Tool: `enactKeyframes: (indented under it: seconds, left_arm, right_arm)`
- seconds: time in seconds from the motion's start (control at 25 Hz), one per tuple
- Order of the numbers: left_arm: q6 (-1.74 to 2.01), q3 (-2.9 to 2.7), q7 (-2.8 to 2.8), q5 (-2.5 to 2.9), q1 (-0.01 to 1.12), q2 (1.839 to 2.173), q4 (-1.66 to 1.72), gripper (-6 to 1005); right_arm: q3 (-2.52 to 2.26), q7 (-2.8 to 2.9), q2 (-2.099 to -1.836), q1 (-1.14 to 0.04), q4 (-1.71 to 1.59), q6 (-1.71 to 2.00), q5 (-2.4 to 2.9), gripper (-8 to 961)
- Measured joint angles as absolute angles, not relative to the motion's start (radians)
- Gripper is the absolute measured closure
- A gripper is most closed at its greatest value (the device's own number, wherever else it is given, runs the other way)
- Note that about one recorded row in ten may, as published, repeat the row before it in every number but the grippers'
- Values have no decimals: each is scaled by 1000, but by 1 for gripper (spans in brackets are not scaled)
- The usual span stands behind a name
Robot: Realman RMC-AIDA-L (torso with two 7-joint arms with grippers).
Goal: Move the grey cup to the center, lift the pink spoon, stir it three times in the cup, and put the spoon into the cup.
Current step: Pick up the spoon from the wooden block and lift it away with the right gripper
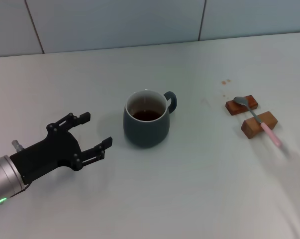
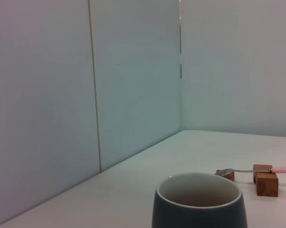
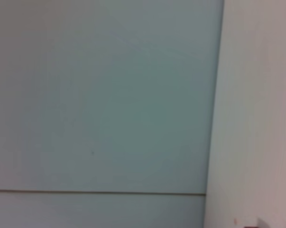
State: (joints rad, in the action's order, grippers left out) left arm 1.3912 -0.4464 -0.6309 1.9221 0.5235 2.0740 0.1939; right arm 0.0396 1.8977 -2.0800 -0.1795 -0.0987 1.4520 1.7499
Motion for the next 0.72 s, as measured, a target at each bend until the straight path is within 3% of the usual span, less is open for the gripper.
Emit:
enactKeyframes:
  seconds: [0.72]
  left_arm:
    - [1391,-460,-622,1922,525,2074,195,166]
  right_arm:
    - [4,1875,-2082,-219,-60,1377,1790,127]
